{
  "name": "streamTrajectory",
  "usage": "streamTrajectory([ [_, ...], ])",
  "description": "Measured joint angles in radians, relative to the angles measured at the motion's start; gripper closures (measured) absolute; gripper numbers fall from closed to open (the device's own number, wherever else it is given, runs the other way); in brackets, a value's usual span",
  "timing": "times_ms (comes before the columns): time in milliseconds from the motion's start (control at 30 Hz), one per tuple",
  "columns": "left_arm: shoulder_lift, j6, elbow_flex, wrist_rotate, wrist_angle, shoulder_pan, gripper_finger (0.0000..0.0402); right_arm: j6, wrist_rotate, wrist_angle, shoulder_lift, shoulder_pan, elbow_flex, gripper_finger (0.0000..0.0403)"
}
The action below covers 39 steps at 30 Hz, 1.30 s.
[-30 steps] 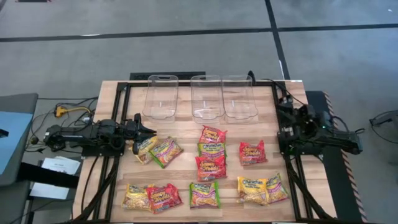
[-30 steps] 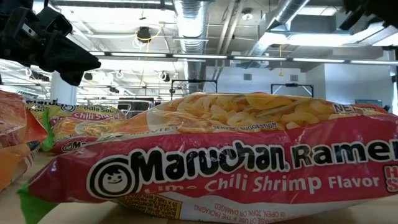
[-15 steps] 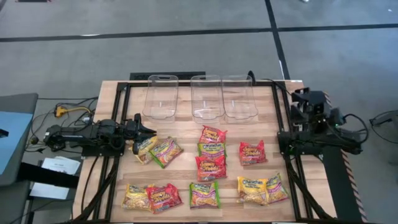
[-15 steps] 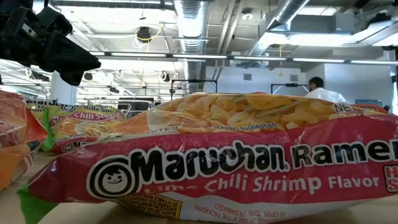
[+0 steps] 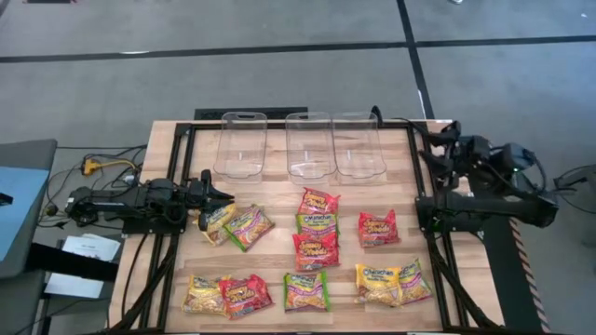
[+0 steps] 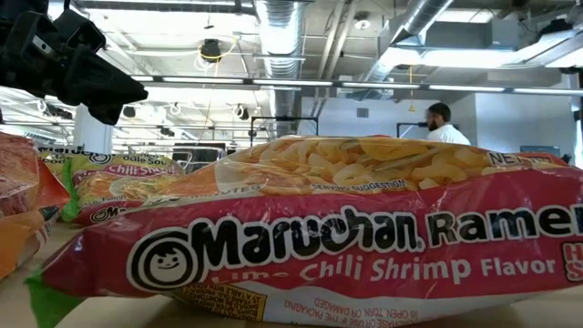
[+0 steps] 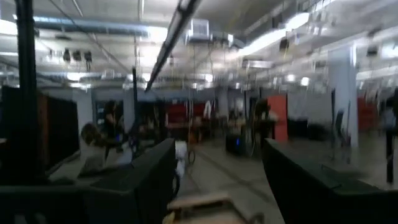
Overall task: Sort Maruchan noodles
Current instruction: Put the red noodle pack into the right transparent bin
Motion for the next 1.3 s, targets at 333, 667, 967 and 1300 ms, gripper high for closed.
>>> streamTrajectory([
  [333, 0.000, -0.003, 0.000, -0.002, 0.000, 0.000, 0.0350, 0.246, -0.001, -0.359, 0.168, 0.000, 0.108, 0.0137],
  [667, 0.000, -0.004, 0.000, -0.002, 0.000, 0.000, 0.0350, 0.446, -0.132, -0.518, 0.305, 0.002, 0.118, 0.0137],
  [967, 0.000, -0.004, 0.000, -0.002, 0.000, 0.000, 0.0350, 0.432, -0.221, -0.671, 0.435, 0.002, 0.118, 0.0137],
  [1300, 0.000, -0.004, 0.000, -0.002, 0.000, 0.000, 0.0350, 0.430, -0.288, -0.763, 0.627, 0.002, 0.118, 0.0137],
])
